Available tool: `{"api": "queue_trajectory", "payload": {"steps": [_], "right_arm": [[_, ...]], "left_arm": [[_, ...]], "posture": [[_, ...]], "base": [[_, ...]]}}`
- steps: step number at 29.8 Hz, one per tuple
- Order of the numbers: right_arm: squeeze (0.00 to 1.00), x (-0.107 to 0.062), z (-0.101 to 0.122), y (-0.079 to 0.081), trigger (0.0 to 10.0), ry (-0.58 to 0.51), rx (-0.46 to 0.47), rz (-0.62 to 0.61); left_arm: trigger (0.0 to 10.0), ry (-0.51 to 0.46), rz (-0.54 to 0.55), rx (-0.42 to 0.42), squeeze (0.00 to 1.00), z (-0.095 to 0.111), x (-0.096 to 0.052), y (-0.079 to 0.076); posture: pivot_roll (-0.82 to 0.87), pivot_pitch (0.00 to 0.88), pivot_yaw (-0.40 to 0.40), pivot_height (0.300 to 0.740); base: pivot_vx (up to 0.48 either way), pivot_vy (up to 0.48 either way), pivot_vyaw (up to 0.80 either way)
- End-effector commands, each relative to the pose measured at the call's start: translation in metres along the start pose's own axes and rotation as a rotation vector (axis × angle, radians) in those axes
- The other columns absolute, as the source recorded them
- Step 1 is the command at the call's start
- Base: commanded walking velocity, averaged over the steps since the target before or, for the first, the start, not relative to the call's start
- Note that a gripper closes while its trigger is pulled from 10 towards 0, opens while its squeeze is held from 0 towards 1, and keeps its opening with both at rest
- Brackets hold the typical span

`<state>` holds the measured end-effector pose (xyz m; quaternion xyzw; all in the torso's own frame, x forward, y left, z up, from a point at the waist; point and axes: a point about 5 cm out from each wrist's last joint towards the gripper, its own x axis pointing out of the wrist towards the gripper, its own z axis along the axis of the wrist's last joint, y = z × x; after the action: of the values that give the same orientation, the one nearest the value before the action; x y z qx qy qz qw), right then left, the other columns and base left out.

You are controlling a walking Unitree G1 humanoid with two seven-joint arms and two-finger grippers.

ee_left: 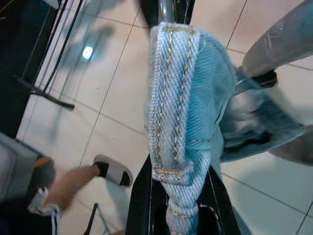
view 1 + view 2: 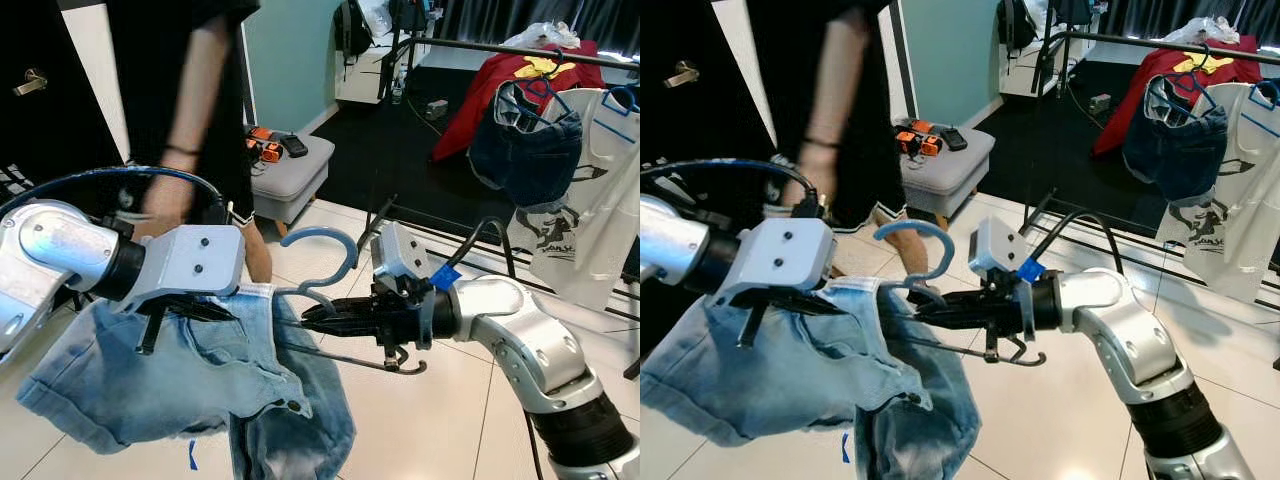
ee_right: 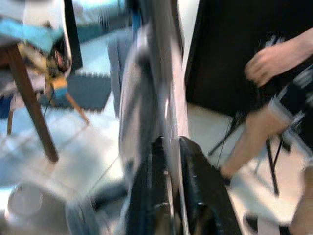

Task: Hang hanger

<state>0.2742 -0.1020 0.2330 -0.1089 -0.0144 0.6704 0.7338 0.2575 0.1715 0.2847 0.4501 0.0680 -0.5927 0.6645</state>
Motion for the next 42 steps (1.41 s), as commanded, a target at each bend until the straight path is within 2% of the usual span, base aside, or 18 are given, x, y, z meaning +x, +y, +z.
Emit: {"api": "queue_trajectory", "payload": {"steps": [1,2,5,6,7,13,14,16,18,21,23,29,30,31,32,34,36,42], "right_arm": [[1.0,-0.004,0.012,-0.003,10.0,-0.039,-0.022,-0.031],[1.0,-0.004,0.012,-0.003,10.0,-0.039,-0.022,-0.031],[1.0,-0.023,0.009,-0.015,10.0,-0.041,-0.009,-0.174],[1.0,-0.032,0.007,-0.02,10.0,-0.039,-0.002,-0.228],[1.0,-0.052,0.004,-0.026,10.0,-0.046,0.021,-0.322],[1.0,-0.065,0.001,-0.027,10.0,-0.048,0.038,-0.376],[1.0,-0.086,-0.01,-0.025,10.0,-0.048,0.088,-0.461],[1.0,-0.086,-0.01,-0.025,10.0,-0.048,0.088,-0.461],[1.0,-0.1,-0.025,-0.016,10.0,-0.044,0.165,-0.496],[1.0,-0.101,-0.034,-0.01,10.0,-0.038,0.209,-0.495],[1.0,-0.098,-0.057,-0.001,10.0,-0.006,0.3,-0.496],[1.0,-0.091,-0.072,0.005,10.0,0.008,0.362,-0.479],[0.0,-0.082,-0.078,0.004,10.0,-0.007,0.39,-0.493],[0.0,-0.082,-0.078,0.004,10.0,-0.007,0.39,-0.493],[0.0,-0.074,-0.081,-0.005,10.0,-0.045,0.412,-0.545],[0.0,-0.067,-0.088,-0.025,10.0,-0.052,0.451,-0.693],[0.0,-0.069,-0.098,-0.037,10.0,-0.017,0.512,-0.809],[0.0,-0.061,-0.109,-0.038,10.0,0.04,0.582,-0.831]], "left_arm": [[0.0,-0.016,0.022,0.018,0.0,0.001,-0.002,0.004],[0.0,-0.016,0.022,0.018,0.0,0.001,-0.002,0.004],[0.0,-0.009,0.109,0.024,0.0,-0.001,-0.011,0.016],[0.0,-0.004,0.142,0.025,0.0,-0.003,-0.015,0.02],[0.0,0.009,0.195,0.024,0.0,-0.005,-0.024,0.027],[0.0,0.019,0.228,0.02,0.0,-0.007,-0.029,0.031],[0.0,0.03,0.33,0.002,0.0,-0.012,-0.042,0.041],[0.0,0.03,0.33,0.002,0.0,-0.012,-0.042,0.041],[0.0,0.014,0.423,-0.017,0.0,-0.014,-0.053,0.048],[0.0,-0.006,0.453,-0.024,0.0,-0.013,-0.056,0.05],[0.0,-0.039,0.503,-0.027,0.0,-0.009,-0.06,0.053],[0.0,-0.062,0.54,-0.028,0.0,-0.006,-0.064,0.057],[0.0,-0.093,0.545,-0.021,0.0,0.001,-0.063,0.057],[0.0,-0.093,0.545,-0.021,0.0,0.001,-0.063,0.057],[0.0,-0.128,0.539,-0.008,0.0,0.008,-0.061,0.057],[0.0,-0.169,0.531,0.007,0.0,0.017,-0.058,0.056],[0.0,-0.18,0.534,0.01,0.0,0.02,-0.058,0.056],[0.0,-0.213,0.552,0.017,0.0,0.027,-0.056,0.057]], "posture": [[-0.06,0.0,0.071,0.736],[-0.06,0.0,0.071,0.736],[-0.07,0.0,0.075,0.736],[-0.07,0.0,0.076,0.736],[-0.08,0.0,0.079,0.736],[-0.08,0.0,0.079,0.736],[-0.09,0.0,0.088,0.736],[-0.09,0.0,0.088,0.736],[-0.1,0.0,0.089,0.736],[-0.1,0.0,0.086,0.736],[-0.1,0.0,0.084,0.736],[-0.1,0.0,0.085,0.736],[-0.09,0.0,0.079,0.736],[-0.09,0.0,0.079,0.736],[-0.08,0.0,0.076,0.736],[-0.08,0.0,0.074,0.736],[-0.09,0.0,0.073,0.736],[-0.08,0.0,0.066,0.736]], "base": [[0.0,0.0,0.0],[0.0,0.0,0.0],[0.0,0.0,0.0],[0.0,0.0,0.0],[0.0,0.0,0.0],[0.0,0.0,0.0],[0.0,0.0,0.0],[0.0,0.0,0.0],[0.0,0.0,0.0],[0.0,0.0,0.0],[0.0,0.0,0.0],[0.0,0.0,0.0],[0.0,0.0,0.0],[0.0,0.0,0.0],[0.0,0.0,0.0],[0.0,0.0,0.0],[0.0,0.0,0.0],[0.0,0.0,0.0]]}}
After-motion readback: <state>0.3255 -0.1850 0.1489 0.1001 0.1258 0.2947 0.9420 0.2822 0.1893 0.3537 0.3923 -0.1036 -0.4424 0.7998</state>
